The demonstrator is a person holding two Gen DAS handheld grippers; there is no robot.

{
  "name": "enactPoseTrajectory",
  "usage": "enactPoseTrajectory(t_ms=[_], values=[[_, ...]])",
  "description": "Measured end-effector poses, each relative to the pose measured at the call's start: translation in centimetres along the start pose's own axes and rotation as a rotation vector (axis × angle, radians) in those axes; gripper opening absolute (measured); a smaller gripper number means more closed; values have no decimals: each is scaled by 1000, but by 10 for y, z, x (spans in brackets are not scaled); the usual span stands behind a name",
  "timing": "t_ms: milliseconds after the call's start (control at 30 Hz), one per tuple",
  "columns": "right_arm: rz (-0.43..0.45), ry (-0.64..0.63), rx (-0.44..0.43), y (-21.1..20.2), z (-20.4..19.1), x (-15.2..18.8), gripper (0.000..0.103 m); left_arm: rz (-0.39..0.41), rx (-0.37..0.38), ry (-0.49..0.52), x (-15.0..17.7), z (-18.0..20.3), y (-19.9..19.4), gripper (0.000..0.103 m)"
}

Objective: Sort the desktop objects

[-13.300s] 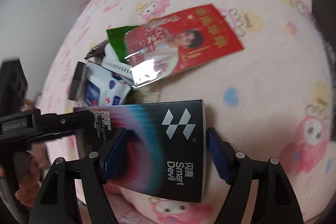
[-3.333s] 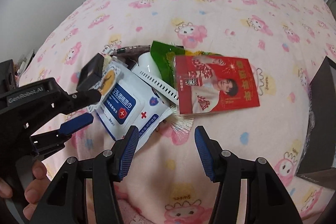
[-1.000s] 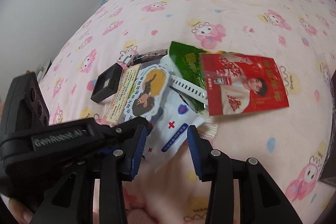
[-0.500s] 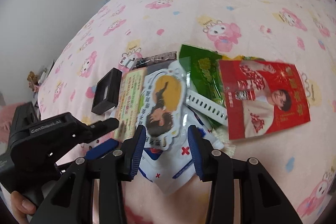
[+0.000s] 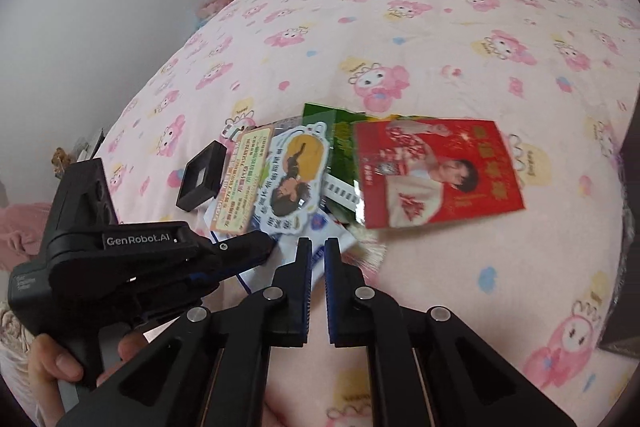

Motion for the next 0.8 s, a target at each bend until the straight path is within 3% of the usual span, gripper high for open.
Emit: enactPoseTrajectory(t_ms=[100, 233, 333, 467, 500, 567, 733, 767, 800], values=[[-8, 8, 7, -7, 13, 4, 5, 84, 68, -21, -7, 2, -25, 7], [-16, 1, -5, -7, 18, -7, 5, 204, 12, -112, -29, -16, -47, 10], [-2, -15, -21, -4, 8, -20, 10, 237, 18, -187, -39, -30, -55, 22], [-26, -43, -22, 16, -10, -30, 35, 209, -35, -171, -44, -32, -41, 24], [-35, -48, -23, 23, -14, -30, 37, 202, -41, -174, -46, -32, -36, 24], [-55, -54, -13, 37, -20, -29, 37, 197, -57, -173, -49, -29, -23, 24], [-76, -18, -41, 55, -22, -24, 37, 262, -96, -183, -52, -37, -34, 24], [-60, -18, -39, 53, -22, -23, 31, 265, -95, -185, -52, -38, -35, 24], [-46, -25, -31, 50, -22, -23, 18, 245, -87, -180, -50, -37, -31, 24]])
Point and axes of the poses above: each gripper's, at about its wrist camera, not at the fingertips, and y roughly the way its jaws point, z to its right, x to its underside, the point moved 4 cm from there along y, roughly the way its jaws point, and after that the axes turned 13 degrees about x, right-handed, at the moved point
